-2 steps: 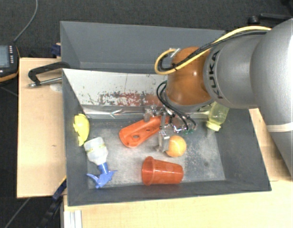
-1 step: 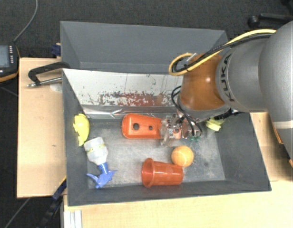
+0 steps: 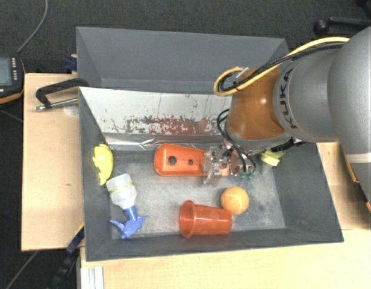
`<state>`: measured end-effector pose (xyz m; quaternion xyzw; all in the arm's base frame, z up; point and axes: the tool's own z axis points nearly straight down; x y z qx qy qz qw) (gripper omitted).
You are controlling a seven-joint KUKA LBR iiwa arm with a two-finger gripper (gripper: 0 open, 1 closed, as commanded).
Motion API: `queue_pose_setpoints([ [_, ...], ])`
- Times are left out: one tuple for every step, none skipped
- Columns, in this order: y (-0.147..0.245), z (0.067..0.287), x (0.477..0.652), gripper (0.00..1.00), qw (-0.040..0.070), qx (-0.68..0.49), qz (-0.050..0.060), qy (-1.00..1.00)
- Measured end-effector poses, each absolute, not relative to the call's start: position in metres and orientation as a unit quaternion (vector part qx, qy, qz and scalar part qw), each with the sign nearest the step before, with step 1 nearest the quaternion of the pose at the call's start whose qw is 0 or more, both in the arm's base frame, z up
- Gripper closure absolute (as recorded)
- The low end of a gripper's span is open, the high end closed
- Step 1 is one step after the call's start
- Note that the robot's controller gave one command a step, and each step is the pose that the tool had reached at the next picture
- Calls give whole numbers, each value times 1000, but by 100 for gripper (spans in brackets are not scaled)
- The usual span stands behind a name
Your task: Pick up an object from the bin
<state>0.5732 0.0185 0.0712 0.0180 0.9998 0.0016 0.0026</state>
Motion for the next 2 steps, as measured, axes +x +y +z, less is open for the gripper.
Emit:
queue_pose_setpoints([
  [19, 75, 573, 100, 2, 18, 2, 1000],
  [19, 92, 572, 100, 0, 18, 2, 1000],
])
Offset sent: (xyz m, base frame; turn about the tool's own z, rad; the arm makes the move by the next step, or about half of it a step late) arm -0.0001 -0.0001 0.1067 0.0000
